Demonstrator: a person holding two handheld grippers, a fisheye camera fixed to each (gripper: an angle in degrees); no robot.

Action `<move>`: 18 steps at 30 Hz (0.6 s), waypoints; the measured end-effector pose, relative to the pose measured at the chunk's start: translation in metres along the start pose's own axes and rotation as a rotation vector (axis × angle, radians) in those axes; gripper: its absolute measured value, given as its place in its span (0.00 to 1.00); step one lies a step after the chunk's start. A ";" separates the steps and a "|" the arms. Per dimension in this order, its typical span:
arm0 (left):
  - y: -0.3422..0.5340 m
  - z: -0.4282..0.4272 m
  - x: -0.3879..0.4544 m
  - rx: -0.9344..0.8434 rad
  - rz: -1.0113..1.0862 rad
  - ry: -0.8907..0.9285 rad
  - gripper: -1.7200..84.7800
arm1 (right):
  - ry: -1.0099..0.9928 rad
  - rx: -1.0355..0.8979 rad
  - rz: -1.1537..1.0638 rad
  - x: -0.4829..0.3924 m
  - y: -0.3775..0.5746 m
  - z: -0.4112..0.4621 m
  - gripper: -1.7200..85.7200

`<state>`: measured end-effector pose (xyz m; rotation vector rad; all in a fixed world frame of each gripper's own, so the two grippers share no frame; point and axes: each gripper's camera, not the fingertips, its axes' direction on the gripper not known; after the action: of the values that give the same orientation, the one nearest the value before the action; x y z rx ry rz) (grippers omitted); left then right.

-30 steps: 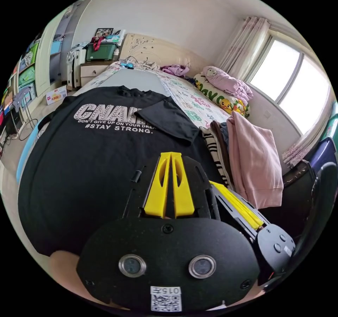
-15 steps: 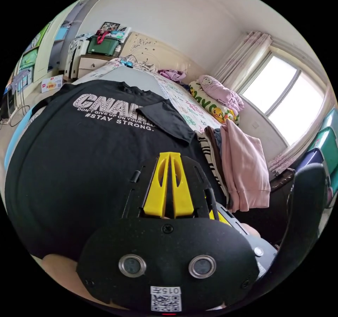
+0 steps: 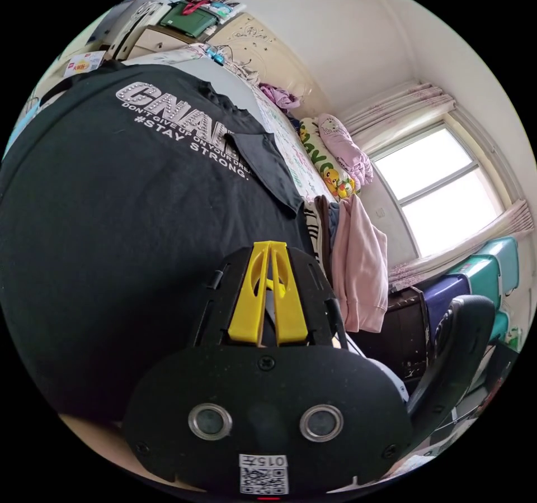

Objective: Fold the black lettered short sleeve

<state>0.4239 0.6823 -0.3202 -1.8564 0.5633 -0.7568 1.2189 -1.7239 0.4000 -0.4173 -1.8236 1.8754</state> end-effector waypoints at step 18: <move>-0.014 -0.013 -0.049 -0.022 -0.200 0.123 0.01 | 0.199 -0.063 -0.218 -0.053 -0.025 0.049 0.01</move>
<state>0.3818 0.7128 -0.3152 -1.9153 0.4692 -1.0063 1.2399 -1.7942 0.4216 -0.3945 -1.7233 1.5763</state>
